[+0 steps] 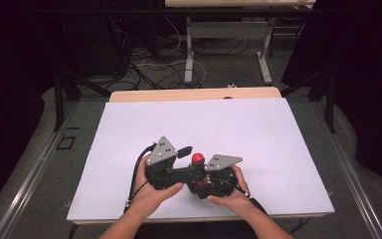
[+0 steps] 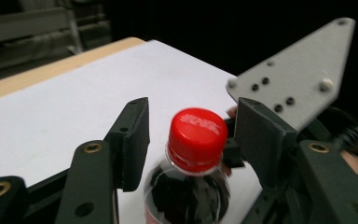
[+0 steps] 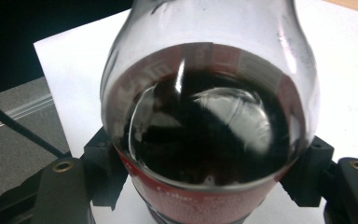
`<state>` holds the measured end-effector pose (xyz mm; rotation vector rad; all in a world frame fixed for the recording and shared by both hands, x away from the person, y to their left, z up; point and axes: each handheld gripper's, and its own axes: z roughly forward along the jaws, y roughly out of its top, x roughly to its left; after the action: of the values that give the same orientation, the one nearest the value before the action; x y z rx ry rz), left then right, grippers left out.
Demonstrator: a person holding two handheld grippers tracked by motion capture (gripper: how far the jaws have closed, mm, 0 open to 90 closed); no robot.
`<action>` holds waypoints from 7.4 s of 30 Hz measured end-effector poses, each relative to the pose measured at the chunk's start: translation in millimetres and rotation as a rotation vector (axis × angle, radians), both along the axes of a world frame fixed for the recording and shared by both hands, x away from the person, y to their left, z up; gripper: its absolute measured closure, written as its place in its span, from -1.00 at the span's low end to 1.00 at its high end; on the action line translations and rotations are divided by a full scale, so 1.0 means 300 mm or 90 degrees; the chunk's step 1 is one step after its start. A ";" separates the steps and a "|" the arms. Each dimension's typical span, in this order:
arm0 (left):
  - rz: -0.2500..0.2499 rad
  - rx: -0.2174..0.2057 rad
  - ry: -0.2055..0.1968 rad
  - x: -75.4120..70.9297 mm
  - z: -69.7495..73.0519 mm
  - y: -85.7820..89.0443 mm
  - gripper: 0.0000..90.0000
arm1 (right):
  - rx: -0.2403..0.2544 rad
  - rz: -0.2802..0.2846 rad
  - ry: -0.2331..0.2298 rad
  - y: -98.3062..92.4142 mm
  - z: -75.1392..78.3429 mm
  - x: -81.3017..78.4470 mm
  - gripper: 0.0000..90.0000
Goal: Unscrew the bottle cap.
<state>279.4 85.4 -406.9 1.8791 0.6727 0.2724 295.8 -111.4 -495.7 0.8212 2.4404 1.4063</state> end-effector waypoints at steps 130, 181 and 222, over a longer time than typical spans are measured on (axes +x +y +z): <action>0.000 -0.028 0.031 0.017 0.031 0.011 -0.01 | -0.014 0.011 -0.001 0.010 -0.014 -0.006 -0.37; 0.097 0.032 0.059 -0.002 0.005 -0.072 0.37 | -0.020 -0.025 -0.007 0.016 -0.020 -0.015 -0.37; 0.198 0.023 0.098 0.120 -0.093 0.176 0.37 | -0.022 -0.110 -0.030 -0.064 -0.014 0.088 -0.37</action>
<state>315.5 138.3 -434.7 1.8381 1.0749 0.3425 322.1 -130.6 -499.8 0.9548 2.2902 1.3028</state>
